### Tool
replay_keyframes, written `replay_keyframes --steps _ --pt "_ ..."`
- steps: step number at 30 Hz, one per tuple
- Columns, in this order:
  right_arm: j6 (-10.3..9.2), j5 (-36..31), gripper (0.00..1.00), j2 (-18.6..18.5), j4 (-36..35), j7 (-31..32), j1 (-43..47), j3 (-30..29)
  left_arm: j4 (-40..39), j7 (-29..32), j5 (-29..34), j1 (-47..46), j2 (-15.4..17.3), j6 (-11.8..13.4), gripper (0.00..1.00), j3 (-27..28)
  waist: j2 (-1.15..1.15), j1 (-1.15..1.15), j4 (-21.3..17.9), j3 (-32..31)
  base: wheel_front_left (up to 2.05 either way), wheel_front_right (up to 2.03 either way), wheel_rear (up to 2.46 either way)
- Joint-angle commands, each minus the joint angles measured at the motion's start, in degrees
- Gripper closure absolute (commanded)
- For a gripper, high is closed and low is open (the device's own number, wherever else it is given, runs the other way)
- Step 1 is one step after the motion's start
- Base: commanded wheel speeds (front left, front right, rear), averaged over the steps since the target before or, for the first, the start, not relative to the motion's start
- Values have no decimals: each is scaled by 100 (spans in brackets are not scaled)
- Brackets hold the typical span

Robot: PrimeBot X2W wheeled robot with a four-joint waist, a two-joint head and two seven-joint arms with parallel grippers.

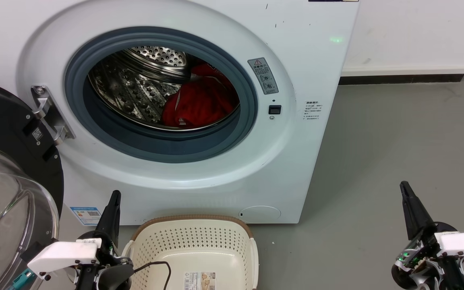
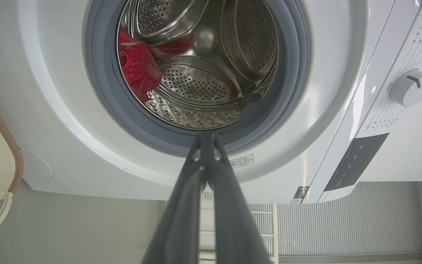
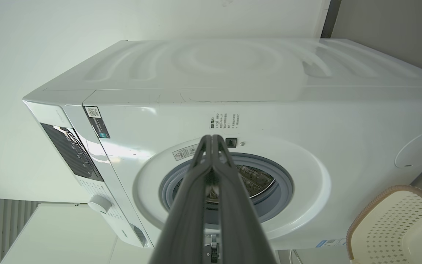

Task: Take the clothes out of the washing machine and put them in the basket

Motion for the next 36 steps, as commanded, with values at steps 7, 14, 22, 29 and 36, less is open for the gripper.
replay_keyframes --steps 7,14,22,29,36 --pt "0 -25 100 15 6 0 -70 5 -4 5 0 -32 -13 -10 100 15 0 0 0 0 0 0 0" --pt "1 0 0 0 21 -1 12 2 25 -1 1 9 -1 1 0 -8 0 0 0 0 0 0 0" --pt "0 -129 0 4 -102 -211 125 128 -11 -209 105 13 -3 1 0 -215 0 0 -2 5 0 0 0" --pt "0 -542 0 4 -255 -404 203 137 -171 -405 509 -18 -3 1 0 -274 0 0 -5 11 0 0 0" --pt "0 -1353 0 4 -465 -580 249 171 -347 -582 1308 -40 -2 1 0 -342 0 0 -10 14 0 0 0"
